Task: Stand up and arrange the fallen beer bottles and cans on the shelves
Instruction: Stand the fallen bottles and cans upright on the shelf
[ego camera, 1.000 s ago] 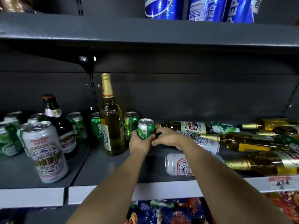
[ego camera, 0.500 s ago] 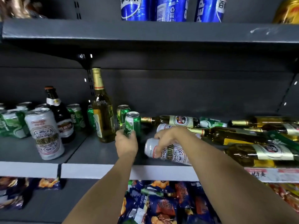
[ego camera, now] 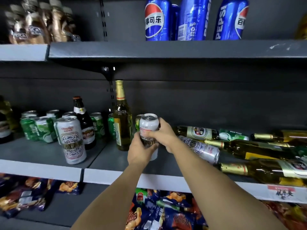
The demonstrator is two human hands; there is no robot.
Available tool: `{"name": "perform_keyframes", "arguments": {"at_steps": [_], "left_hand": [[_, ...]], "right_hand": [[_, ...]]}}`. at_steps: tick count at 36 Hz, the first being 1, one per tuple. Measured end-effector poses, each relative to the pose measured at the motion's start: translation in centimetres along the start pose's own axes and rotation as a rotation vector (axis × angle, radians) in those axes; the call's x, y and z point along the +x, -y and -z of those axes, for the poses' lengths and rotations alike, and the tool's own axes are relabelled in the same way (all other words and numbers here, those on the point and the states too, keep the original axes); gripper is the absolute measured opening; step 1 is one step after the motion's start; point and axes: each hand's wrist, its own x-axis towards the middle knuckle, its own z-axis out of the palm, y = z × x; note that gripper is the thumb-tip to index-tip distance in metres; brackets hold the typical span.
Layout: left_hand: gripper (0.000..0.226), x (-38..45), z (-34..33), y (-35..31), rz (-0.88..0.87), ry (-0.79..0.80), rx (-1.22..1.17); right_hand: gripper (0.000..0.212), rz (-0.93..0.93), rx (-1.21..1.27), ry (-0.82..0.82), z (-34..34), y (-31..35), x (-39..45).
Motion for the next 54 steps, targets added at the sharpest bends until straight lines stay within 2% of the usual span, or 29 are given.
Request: {"name": "perform_keyframes", "arguments": {"at_steps": [3, 5, 7, 8, 11, 13, 17, 19, 21, 23, 25, 27, 30, 32, 34, 36, 37, 42, 48, 51, 54], "left_hand": [[0.056, 0.5, 1.3, 1.1, 0.019, -0.043, 0.039], [0.056, 1.0, 2.0, 1.7, 0.051, -0.069, 0.034], [0.057, 1.5, 2.5, 2.0, 0.086, -0.088, 0.018], [0.058, 1.7, 2.8, 2.1, 0.1, -0.088, 0.024], [0.057, 2.0, 2.9, 2.3, 0.123, -0.088, 0.04], [0.059, 2.0, 2.8, 2.4, 0.118, -0.099, 0.041], [0.07, 1.8, 2.2, 2.7, 0.097, -0.129, -0.01], [0.078, 1.3, 2.0, 2.6, 0.087, -0.199, 0.006], [0.072, 0.5, 1.7, 2.1, 0.048, -0.352, 0.122], [0.053, -0.4, 1.6, 1.3, -0.037, -0.505, 0.163], [0.036, -1.0, 1.4, 0.5, -0.131, -0.563, 0.141], [0.025, -1.3, 1.0, -0.3, -0.229, -0.524, 0.128], [0.019, -1.7, -0.2, -1.3, -0.314, -0.341, 0.077], [0.032, -2.0, -1.3, -1.6, -0.35, -0.165, 0.099], [0.06, -2.0, -2.5, -1.6, -0.332, 0.028, 0.117], [0.079, -1.9, -3.4, -1.3, -0.277, 0.128, 0.092], [0.082, -1.8, -3.7, -1.0, -0.255, 0.132, 0.063], [0.066, -0.6, -4.3, 0.8, -0.159, 0.083, -0.071], [0.067, -0.5, -4.4, 1.5, -0.169, 0.066, -0.094], [0.066, -1.9, -4.1, 0.5, -0.169, -0.101, -0.018], [0.048, -2.8, -3.8, -0.4, -0.337, -0.302, 0.018]], "right_hand": [[0.067, 0.014, -0.057, 0.06, -1.2, 0.2, 0.4], [0.081, -0.024, -0.062, 0.111, -0.8, 0.5, 0.7], [0.084, -0.041, -0.139, 0.088, 0.2, 0.3, 1.2], [0.08, -0.042, -0.259, 0.034, 1.0, 0.1, 1.4], [0.069, -0.059, -0.828, -0.147, 3.7, -1.1, 1.1], [0.074, -0.067, -1.064, -0.203, 5.2, -2.2, 0.3], [0.094, -0.267, -1.299, -0.055, 6.7, -4.4, -1.3], [0.092, -0.315, -1.361, -0.014, 6.7, -5.2, -1.6], [0.083, -0.3, -1.389, -0.033, 6.5, -5.4, -1.9], [0.077, -0.278, -1.348, -0.063, 6.3, -5.3, -2.1], [0.072, -0.253, -1.235, -0.118, 6.3, -4.9, -2.2], [0.069, -0.211, -1.075, -0.225, 6.4, -3.9, -2.2], [0.064, -0.166, -0.79, -0.364, 6.3, -2.1, -1.8], [0.068, -0.151, -0.595, -0.404, 5.6, -1.4, -1.5], [0.071, -0.137, -0.44, -0.41, 4.6, -1.1, -1.5], [0.07, -0.121, -0.382, -0.384, 3.7, -1.0, -1.7], [0.069, -0.111, -0.379, -0.365, 3.2, -1.1, -1.8], [0.069, -0.081, -0.408, -0.304, 1.4, -2.3, -1.7], [0.072, -0.09, -0.478, -0.285, 1.0, -2.8, -1.4], [0.061, -0.077, -0.497, -0.236, 1.9, -3.0, -1.7], [0.057, -0.05, -0.438, -0.336, 3.4, -3.4, -2.1]]}}
